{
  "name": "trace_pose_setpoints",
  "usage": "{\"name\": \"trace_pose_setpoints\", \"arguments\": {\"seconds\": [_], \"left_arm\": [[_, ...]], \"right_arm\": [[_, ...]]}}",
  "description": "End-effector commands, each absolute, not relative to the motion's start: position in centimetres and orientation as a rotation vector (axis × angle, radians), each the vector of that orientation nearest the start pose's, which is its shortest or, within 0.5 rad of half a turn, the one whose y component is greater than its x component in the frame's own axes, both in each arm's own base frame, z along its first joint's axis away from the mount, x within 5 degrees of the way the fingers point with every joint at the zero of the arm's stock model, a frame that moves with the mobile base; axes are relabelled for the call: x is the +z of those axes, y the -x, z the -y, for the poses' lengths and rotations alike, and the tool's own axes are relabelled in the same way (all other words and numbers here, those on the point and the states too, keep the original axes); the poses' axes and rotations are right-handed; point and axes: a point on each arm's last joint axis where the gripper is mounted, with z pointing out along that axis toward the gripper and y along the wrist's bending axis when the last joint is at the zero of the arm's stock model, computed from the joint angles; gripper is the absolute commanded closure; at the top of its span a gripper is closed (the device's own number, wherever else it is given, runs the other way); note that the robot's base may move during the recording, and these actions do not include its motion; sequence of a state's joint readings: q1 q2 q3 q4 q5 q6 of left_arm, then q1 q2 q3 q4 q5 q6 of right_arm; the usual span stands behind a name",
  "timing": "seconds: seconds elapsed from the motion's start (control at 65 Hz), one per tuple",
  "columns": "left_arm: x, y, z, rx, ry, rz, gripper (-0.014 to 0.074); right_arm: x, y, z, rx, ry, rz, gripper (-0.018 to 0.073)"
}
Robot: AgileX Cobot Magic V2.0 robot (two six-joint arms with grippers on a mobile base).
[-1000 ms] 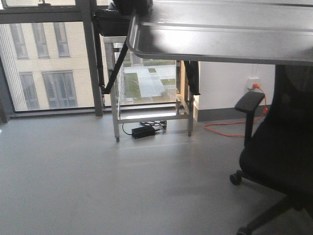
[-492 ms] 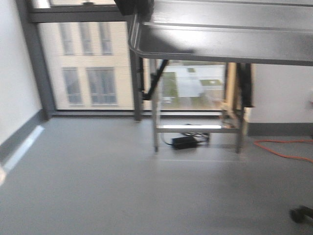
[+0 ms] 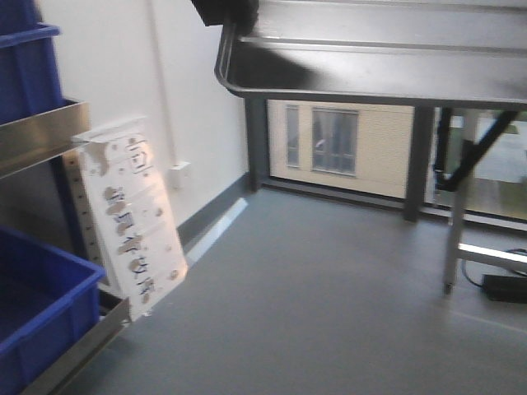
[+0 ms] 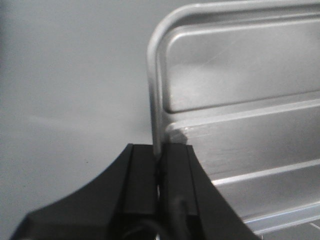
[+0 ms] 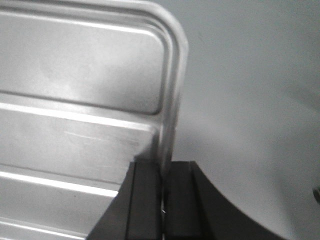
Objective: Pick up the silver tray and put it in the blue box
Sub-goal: 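Carry the tray with both grippers while driving to the blue bins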
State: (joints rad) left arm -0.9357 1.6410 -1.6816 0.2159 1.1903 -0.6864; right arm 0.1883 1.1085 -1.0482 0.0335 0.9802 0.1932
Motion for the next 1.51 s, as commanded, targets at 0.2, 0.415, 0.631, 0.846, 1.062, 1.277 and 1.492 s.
{"name": "trace_pose_setpoints", "arguments": {"seconds": [0.2,0.415,0.631,0.846,1.062,1.277,1.492], "left_arm": [[39.74,-21.25,24.97,-0.202,-0.374,-2.586,0.0693],[39.74,-21.25,24.97,-0.202,-0.374,-2.586,0.0693],[39.74,-21.25,24.97,-0.202,-0.374,-2.586,0.0693],[39.74,-21.25,24.97,-0.202,-0.374,-2.586,0.0693],[39.74,-21.25,24.97,-0.202,-0.374,-2.586,0.0693],[39.74,-21.25,24.97,-0.202,-0.374,-2.586,0.0693],[39.74,-21.25,24.97,-0.202,-0.374,-2.586,0.0693]], "right_arm": [[36.63,-20.80,-3.68,0.140,0.014,-2.419,0.0503],[36.63,-20.80,-3.68,0.140,0.014,-2.419,0.0503],[36.63,-20.80,-3.68,0.140,0.014,-2.419,0.0503],[36.63,-20.80,-3.68,0.140,0.014,-2.419,0.0503],[36.63,-20.80,-3.68,0.140,0.014,-2.419,0.0503],[36.63,-20.80,-3.68,0.140,0.014,-2.419,0.0503],[36.63,-20.80,-3.68,0.140,0.014,-2.419,0.0503]]}}
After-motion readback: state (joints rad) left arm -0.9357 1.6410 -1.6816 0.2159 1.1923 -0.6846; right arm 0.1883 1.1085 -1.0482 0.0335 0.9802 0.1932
